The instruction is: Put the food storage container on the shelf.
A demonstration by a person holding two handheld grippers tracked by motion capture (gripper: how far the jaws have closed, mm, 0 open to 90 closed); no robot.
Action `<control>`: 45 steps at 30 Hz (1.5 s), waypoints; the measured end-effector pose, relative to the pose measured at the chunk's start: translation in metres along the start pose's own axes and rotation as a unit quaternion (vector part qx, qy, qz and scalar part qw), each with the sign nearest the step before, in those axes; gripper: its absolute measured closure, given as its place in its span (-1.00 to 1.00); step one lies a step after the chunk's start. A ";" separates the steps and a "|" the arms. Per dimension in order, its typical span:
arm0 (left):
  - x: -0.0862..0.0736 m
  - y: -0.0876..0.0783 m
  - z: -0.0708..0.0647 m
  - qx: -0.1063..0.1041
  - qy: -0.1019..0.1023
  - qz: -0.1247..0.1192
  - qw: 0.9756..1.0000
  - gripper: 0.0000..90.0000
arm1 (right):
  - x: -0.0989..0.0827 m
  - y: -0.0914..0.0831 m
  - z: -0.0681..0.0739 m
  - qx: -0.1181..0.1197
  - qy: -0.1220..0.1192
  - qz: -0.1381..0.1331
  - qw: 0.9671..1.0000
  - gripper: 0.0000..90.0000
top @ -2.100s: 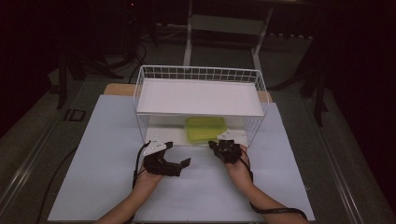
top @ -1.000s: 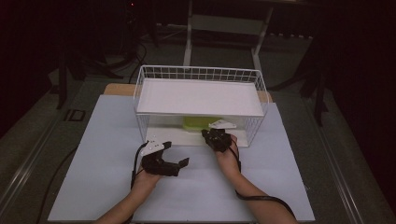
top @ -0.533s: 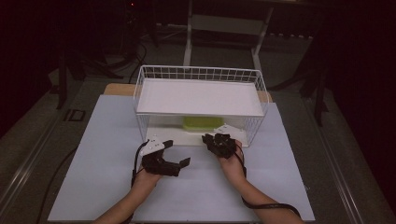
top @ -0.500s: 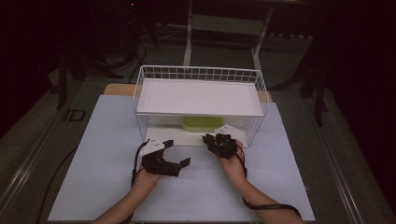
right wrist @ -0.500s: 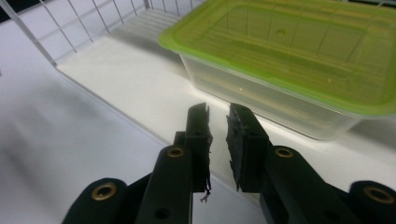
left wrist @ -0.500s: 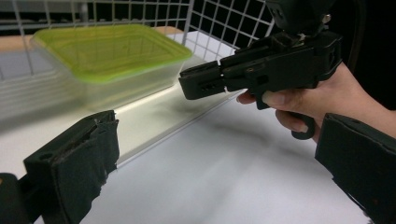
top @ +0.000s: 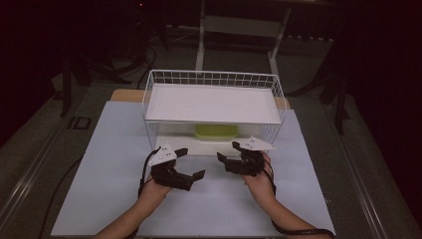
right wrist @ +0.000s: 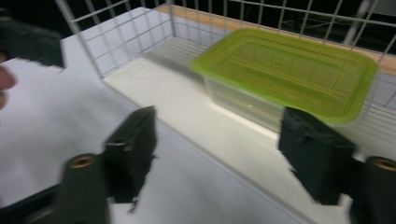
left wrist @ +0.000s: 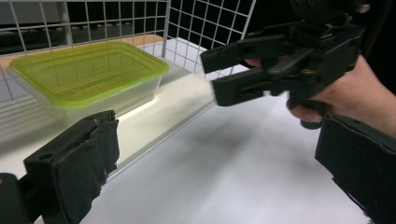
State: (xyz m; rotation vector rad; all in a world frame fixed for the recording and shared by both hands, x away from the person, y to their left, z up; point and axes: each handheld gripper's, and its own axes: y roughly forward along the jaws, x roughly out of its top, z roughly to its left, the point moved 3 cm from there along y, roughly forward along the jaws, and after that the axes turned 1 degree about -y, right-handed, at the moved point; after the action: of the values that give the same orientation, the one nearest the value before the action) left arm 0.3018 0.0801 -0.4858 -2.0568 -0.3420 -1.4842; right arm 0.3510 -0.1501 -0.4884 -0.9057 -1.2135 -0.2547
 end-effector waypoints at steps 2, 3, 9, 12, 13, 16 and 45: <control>0.001 -0.002 -0.002 -0.004 0.001 0.002 1.000 -0.99 | 0.000 -0.007 0.003 0.017 -0.001 -0.002 1.000 -0.54; 0.001 -0.003 -0.003 -0.005 0.002 0.002 1.000 -0.99 | 0.000 -0.011 0.004 0.020 0.001 -0.003 1.000 -0.55; -0.002 -0.012 -0.007 -0.010 0.000 0.000 1.000 -0.99 | -0.003 -0.029 0.008 0.055 0.015 -0.012 0.998 -0.63; -0.003 -0.017 -0.010 -0.013 0.001 0.003 1.000 -0.99 | -0.007 -0.036 0.009 0.054 0.008 -0.007 0.998 -0.63; -0.004 -0.019 -0.011 -0.014 0.002 0.004 1.000 -0.99 | -0.008 -0.039 0.008 0.056 0.004 -0.006 0.998 -0.63; -0.005 -0.023 -0.013 -0.016 0.004 0.006 1.000 -0.99 | -0.012 -0.046 0.007 0.055 0.004 -0.001 0.998 -0.63; -0.035 -0.055 -0.019 -0.008 -0.014 0.022 1.000 -0.99 | -0.052 -0.104 -0.014 0.036 0.024 0.018 0.999 -0.63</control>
State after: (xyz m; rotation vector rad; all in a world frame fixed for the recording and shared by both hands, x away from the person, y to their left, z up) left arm 0.2463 0.1175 -0.4976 -2.0862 -0.2960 -1.4372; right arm 0.2771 -0.2410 -0.4870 -0.8534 -1.1540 -0.2009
